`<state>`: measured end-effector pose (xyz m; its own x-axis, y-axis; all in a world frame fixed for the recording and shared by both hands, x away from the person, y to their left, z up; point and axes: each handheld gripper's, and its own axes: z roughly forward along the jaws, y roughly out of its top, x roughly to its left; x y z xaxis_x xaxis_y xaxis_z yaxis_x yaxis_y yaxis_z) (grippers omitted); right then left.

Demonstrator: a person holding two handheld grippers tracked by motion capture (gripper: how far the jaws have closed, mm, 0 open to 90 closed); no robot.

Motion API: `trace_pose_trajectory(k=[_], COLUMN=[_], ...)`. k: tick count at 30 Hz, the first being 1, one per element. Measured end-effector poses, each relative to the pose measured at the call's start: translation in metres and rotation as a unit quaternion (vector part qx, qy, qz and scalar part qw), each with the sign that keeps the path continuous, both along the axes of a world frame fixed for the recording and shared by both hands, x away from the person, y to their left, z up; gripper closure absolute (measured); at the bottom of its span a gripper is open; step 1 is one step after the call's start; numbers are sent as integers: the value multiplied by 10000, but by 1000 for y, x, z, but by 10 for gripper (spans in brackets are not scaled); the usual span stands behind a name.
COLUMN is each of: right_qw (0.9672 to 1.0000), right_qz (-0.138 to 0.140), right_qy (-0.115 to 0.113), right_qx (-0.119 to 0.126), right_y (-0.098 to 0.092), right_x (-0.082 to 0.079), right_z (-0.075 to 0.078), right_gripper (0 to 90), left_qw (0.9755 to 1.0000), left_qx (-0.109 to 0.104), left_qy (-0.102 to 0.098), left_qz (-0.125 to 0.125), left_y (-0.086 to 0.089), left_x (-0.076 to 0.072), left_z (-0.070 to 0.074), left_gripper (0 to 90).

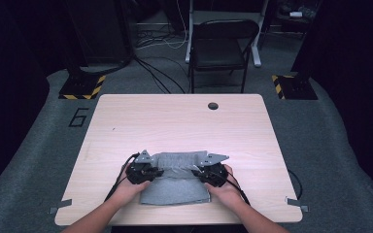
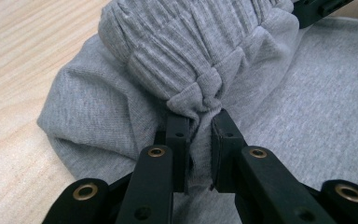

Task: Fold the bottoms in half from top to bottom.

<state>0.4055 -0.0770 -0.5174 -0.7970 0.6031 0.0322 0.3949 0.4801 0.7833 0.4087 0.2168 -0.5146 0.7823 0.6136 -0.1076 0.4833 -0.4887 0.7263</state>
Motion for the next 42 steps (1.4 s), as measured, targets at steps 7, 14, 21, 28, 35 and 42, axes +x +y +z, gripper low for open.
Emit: trace_pose_trajectory(k=[7, 14, 21, 28, 35, 42], right_qw=[9995, 9996, 9990, 9991, 9996, 9991], right_qz=[-78, -145, -203, 79, 290, 414], right_qy=[262, 91, -179, -361, -17, -71], right_qx=[171, 221, 368, 199, 11, 78], right_y=[1, -2, 5, 32, 34, 26], right_x=[-1, -3, 9, 29, 35, 23], right_z=[5, 27, 51, 58, 49, 51], right_gripper=[635, 506, 475, 449, 479, 523], left_qw=[10000, 10000, 10000, 9999, 9999, 9993], left_qx=[10, -4, -9, -76, -115, -289], left_qy=[0, 15, 10, 126, 78, -5], left_qz=[55, 68, 56, 34, 11, 235], left_y=[-1, -2, -4, -4, -1, 5], left_x=[-1, -1, -3, -4, -4, -3], left_z=[0, 1, 2, 3, 7, 18], left_gripper=[797, 769, 700, 660, 625, 549])
